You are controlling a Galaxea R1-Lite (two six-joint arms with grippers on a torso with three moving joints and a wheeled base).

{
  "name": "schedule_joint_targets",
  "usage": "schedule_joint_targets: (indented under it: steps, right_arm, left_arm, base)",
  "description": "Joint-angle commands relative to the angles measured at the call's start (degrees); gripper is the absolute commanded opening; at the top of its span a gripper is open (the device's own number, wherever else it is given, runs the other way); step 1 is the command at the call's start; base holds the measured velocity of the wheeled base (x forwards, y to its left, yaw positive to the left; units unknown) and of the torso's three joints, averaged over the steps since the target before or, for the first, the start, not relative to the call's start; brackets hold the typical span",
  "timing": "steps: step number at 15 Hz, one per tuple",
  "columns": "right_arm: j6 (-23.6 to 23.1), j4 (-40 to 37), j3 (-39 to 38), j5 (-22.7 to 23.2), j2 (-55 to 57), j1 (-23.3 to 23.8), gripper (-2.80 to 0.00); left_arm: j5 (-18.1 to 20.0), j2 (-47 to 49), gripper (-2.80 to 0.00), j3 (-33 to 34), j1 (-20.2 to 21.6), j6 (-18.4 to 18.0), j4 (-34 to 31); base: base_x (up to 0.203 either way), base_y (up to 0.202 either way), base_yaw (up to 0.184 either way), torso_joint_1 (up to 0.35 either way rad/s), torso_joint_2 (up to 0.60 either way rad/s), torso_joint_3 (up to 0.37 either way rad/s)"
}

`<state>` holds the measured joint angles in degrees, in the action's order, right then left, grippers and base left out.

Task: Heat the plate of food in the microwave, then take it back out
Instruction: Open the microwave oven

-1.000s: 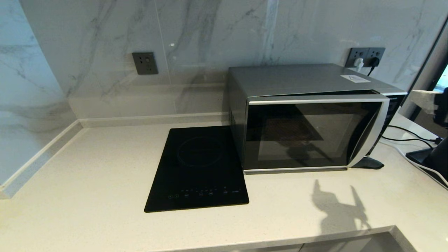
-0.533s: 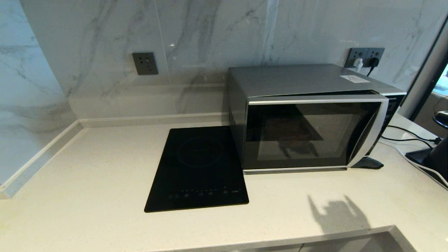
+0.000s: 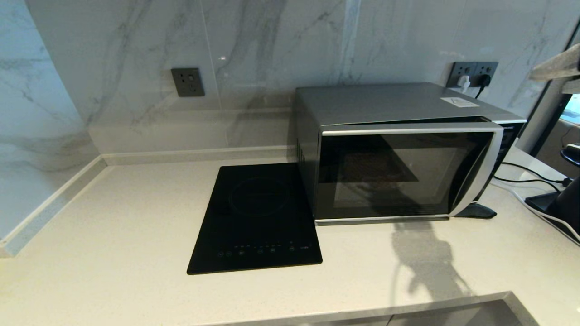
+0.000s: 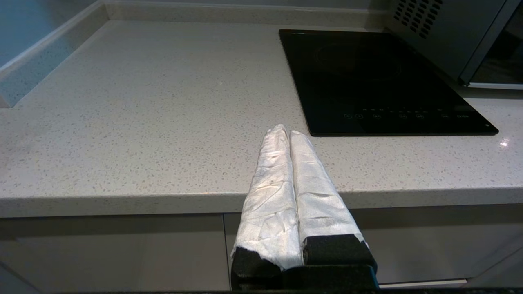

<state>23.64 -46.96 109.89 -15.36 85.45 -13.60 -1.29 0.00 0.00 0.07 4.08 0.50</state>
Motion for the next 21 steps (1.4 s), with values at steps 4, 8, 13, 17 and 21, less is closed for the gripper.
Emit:
schedule_joint_targets:
  steps: [4,8,13,17,21]
  right_arm:
    - [0.0,9.3,2.9,1.4,15.0,9.2,-2.8]
    - [-0.4,15.9,3.4,3.3,20.3,12.5,-2.8]
    - [-2.4,18.7,3.5,4.4,24.2,14.9,-2.8]
    - [-2.6,18.7,3.6,4.8,26.3,14.9,-2.8]
    - [-2.9,18.7,3.6,4.8,27.2,14.9,-2.8]
  left_arm:
    - [0.0,0.1,-2.8,0.0,0.0,0.0,0.0]
    - [0.0,0.1,-2.8,0.0,0.0,0.0,0.0]
    - [0.0,0.1,-2.8,0.0,0.0,0.0,0.0]
    - [0.0,0.1,-2.8,0.0,0.0,0.0,0.0]
    - [0.0,0.1,-2.8,0.0,0.0,0.0,0.0]
  base:
    - [0.0,0.0,0.0,0.0,0.0,0.0]
    - [0.0,0.0,0.0,0.0,0.0,0.0]
    - [0.0,0.0,0.0,0.0,0.0,0.0]
    - [0.0,0.0,0.0,0.0,0.0,0.0]
    - [0.0,0.0,0.0,0.0,0.0,0.0]
